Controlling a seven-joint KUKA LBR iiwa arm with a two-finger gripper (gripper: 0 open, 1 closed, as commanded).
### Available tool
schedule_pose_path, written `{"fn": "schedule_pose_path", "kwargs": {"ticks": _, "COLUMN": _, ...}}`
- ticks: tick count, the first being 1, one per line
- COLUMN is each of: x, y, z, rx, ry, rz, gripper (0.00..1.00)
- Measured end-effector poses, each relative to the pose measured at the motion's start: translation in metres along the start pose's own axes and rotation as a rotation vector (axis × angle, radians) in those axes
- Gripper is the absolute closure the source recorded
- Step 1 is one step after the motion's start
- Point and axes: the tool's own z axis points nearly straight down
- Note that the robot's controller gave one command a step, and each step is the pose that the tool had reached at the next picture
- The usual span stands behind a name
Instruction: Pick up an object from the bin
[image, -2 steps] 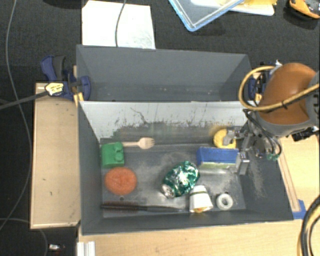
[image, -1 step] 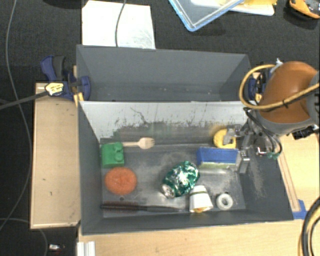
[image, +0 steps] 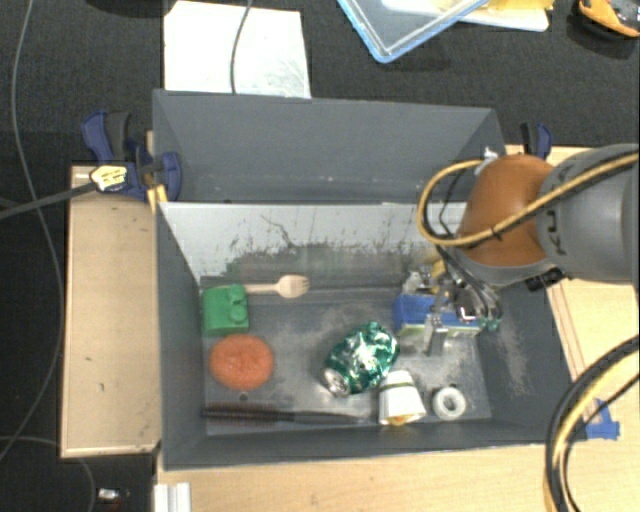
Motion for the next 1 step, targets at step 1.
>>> {"fn": "schedule_pose_path", "kwargs": {"ticks": 1, "x": 0.005, "y": 0.0068, "z": -0.0568, "rx": 0.002, "ry": -0.014, "rz": 0.181, "gripper": 0.0}}
